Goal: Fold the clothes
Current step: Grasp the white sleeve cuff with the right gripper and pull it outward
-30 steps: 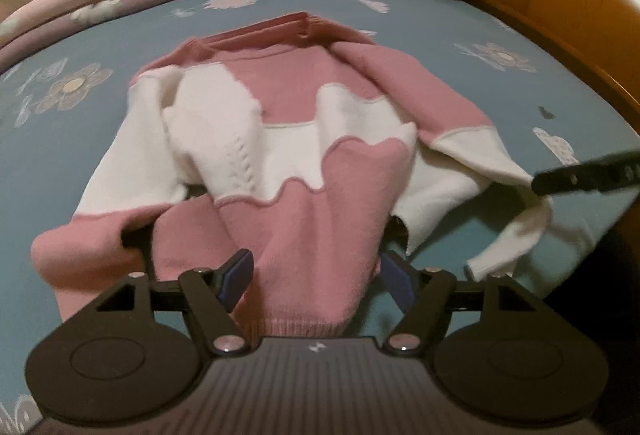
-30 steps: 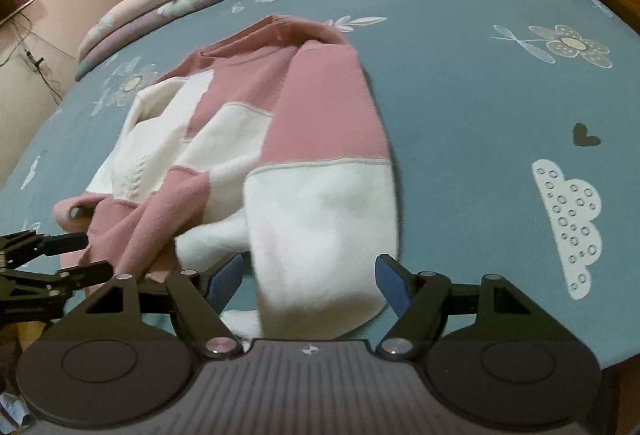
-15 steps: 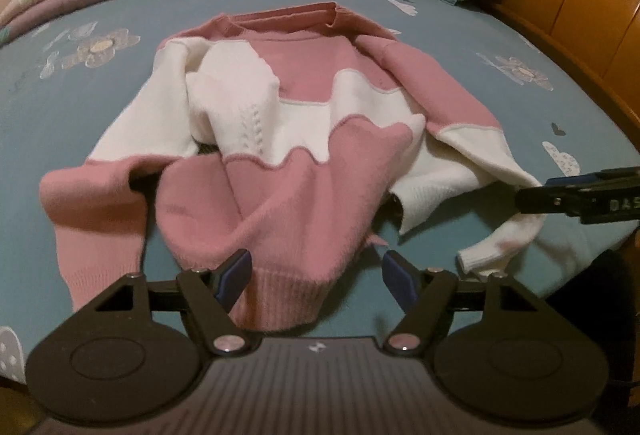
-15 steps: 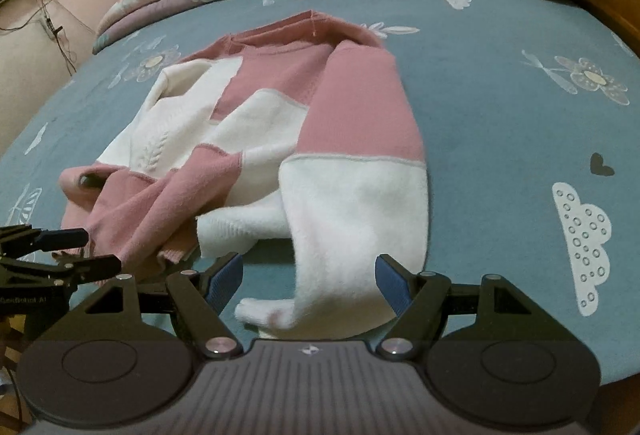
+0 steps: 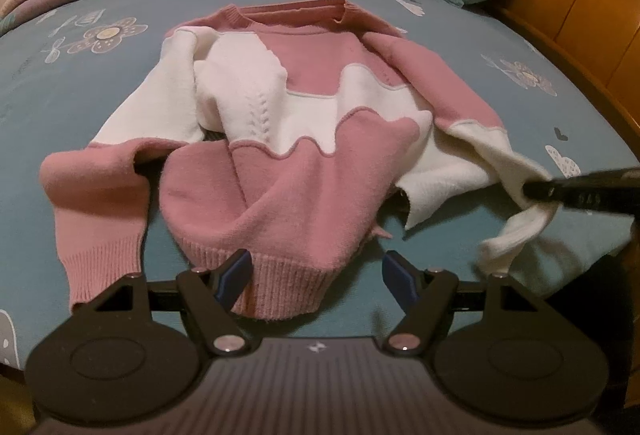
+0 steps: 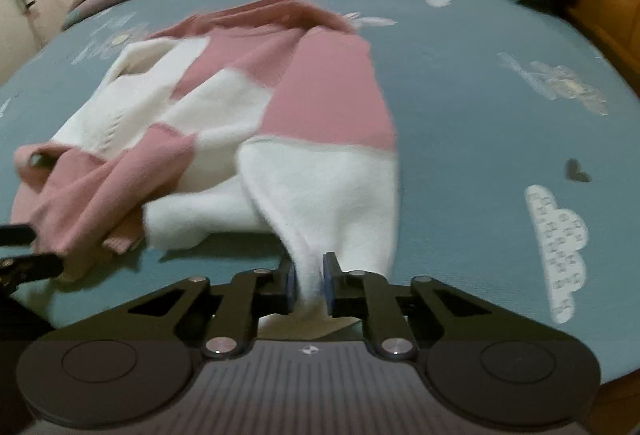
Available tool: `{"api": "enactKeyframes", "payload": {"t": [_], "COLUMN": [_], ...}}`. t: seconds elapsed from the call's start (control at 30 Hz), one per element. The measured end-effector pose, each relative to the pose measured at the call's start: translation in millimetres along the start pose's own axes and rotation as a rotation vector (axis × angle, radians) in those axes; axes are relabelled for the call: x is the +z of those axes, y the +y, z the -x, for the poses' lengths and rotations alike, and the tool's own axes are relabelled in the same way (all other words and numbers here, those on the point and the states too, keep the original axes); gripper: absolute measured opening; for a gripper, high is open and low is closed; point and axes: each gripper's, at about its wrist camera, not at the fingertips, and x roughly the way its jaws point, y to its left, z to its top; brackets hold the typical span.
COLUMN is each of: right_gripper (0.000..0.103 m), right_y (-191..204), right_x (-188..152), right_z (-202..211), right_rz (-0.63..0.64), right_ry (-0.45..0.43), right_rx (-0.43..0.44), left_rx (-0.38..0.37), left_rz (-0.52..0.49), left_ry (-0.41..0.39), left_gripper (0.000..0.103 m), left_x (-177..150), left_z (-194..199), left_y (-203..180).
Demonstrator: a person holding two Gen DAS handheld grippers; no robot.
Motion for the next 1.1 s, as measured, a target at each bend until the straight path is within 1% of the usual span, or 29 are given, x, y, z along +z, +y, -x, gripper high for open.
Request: {"api": "enactKeyframes", "payload": {"t": [0.13,0.2,0.33,0.5,0.63,0.7,0.77,0.83,0.9,0.93,1.0,1.1], "right_gripper": [0.012,0.011,0.011,0.011,0.011,0.011,0.011,0.011,0.011,0.011,0.011,0.012], "right_y": [-13.9,-27.0,-53.6,-76.8,-92.6,-99.3,-102.7,-108.9,-119.4,-123.4,-130.7,-131.3], "right_x": [16.9,28.3,47.0,67.7,86.2,91.5,94.4,93.6,89.8,85.3,76.0,61.8], "right_z": [7.7,10.9,17.4,28.1,34.7,30.7,13.7,-8.6,-33.3,-43.0,-61.6,-74.8], "right_rz": [0.015,-0.007,-0.043,-0.043,-0.039,-0.021,0.007,0.010,-0.012,-0.024,-0.049,-0.058], "right_ry": [-0.078,-0.117,-0.179,-0.244,-0.319,-0.351,-0.324,-0.271,-0.179,-0.147,-0.087,-0.029], "right_rx": [-0.139,-0.215,-0.331,-0.414,-0.485,-0.528,-0.569,-0.572,-0.533,-0.518,-0.491,-0.458], "left_rx": [0.000,-0.001,-0.001,0.016,0.009,0.010,0.009,0.009,0.009,0.008,0.009,0.017], "left_rz": [0.007,0.008,0.012,0.029,0.034,0.039,0.042,0.040,0.038,0.038,0.040,0.043], "left_ry": [0.004,0.004,0.003,0.006,0.005,0.007,0.010,0.012,0.014,0.014,0.015,0.024], "left_gripper": [0.073,0.073,0.073,0.073,0.073,0.073,0.073,0.073,0.073,0.073,0.073,0.073], "left_x": [0.8,0.7,-0.4,-0.5,-0.4,-0.3,-0.1,-0.2,-0.4,-0.5,-0.6,-0.5], "left_z": [-1.4,-1.0,1.3,1.3,1.2,0.0,-1.4,-1.7,-1.4,-1.2,-1.0,-2.4], "left_y": [1.3,2.0,5.2,11.1,13.9,14.4,14.3,13.9,13.6,13.6,13.6,13.8]}}
